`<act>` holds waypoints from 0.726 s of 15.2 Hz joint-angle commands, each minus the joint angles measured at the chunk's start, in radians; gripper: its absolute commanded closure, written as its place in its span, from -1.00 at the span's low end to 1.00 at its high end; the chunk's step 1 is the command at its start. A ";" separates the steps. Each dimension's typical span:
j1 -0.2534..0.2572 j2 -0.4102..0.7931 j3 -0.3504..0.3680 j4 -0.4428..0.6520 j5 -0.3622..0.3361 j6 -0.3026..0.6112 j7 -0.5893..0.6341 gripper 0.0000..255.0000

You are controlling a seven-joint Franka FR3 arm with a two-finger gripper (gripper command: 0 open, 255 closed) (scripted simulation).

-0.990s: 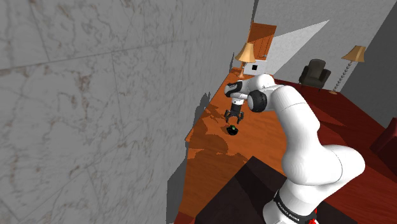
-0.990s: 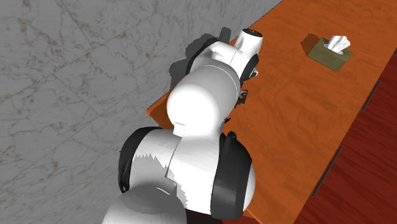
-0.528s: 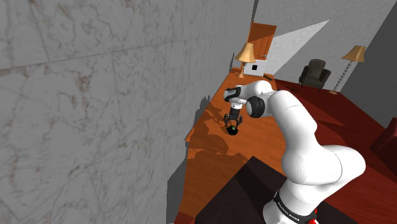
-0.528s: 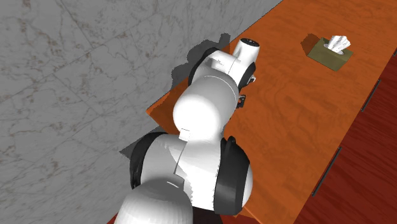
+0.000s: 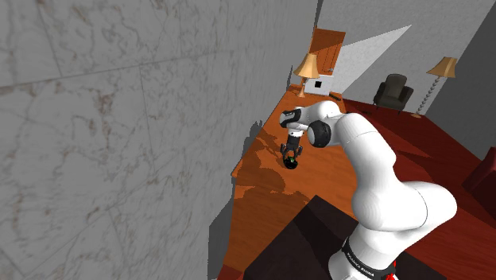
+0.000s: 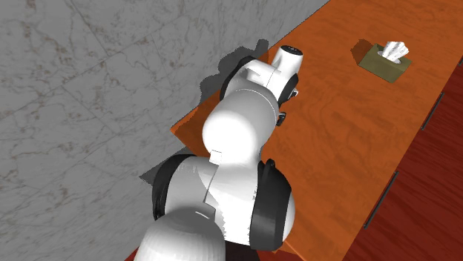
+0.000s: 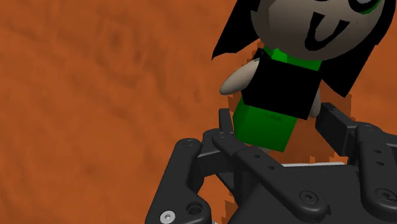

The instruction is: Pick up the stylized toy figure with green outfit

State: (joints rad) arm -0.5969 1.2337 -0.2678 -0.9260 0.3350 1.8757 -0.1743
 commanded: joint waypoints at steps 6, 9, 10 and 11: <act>0.005 -0.034 -0.004 -0.024 -0.002 -0.011 0.000 1.00; 0.010 -0.068 -0.008 -0.044 -0.005 -0.025 -0.001 1.00; 0.011 -0.078 -0.009 -0.051 -0.006 -0.029 -0.001 1.00; 0.013 -0.089 -0.011 -0.057 -0.007 -0.034 -0.001 1.00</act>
State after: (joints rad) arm -0.5855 1.1566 -0.2769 -0.9767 0.3294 1.8480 -0.1752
